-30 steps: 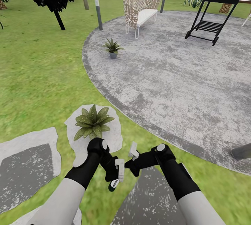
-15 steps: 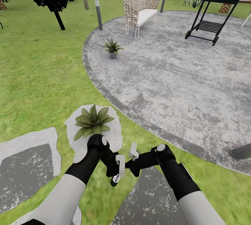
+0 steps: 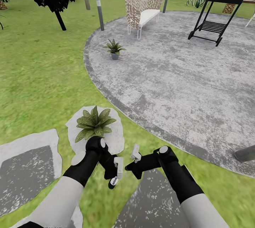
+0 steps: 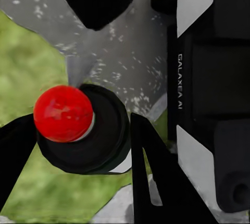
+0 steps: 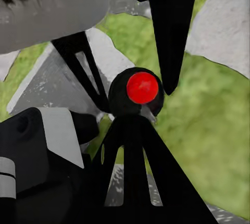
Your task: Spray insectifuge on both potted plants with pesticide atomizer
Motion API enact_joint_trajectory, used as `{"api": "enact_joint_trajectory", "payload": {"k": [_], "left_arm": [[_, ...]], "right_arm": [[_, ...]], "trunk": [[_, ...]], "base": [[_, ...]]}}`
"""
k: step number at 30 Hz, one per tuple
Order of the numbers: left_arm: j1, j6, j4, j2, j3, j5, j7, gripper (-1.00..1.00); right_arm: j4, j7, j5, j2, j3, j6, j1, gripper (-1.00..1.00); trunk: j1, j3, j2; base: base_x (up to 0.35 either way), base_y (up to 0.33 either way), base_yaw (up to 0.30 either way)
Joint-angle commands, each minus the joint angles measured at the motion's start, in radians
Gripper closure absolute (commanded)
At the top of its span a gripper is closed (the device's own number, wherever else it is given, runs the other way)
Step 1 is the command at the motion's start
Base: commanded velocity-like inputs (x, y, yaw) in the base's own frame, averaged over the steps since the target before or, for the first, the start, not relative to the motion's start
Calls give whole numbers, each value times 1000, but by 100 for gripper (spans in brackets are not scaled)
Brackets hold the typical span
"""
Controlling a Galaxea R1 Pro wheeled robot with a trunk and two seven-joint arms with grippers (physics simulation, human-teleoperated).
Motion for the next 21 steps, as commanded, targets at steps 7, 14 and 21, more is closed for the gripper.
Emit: {"api": "enact_joint_trajectory", "payload": {"k": [7,14,21], "left_arm": [[0,11,1,125,0,-10,-6,100],[3,16,126,157,171,-3,183,100],[12,16,227,156,464,-1,309,100]], "right_arm": [[-1,5,5,0,0,10,0,100],[27,-11,7,1,-8,9,1,100],[551,-252,3,-98,-94,-27,5,100]], "trunk": [[0,-1,0],[0,-1,0],[0,-1,0]], "base": [[0,0,0],[0,0,0],[0,0,0]]}}
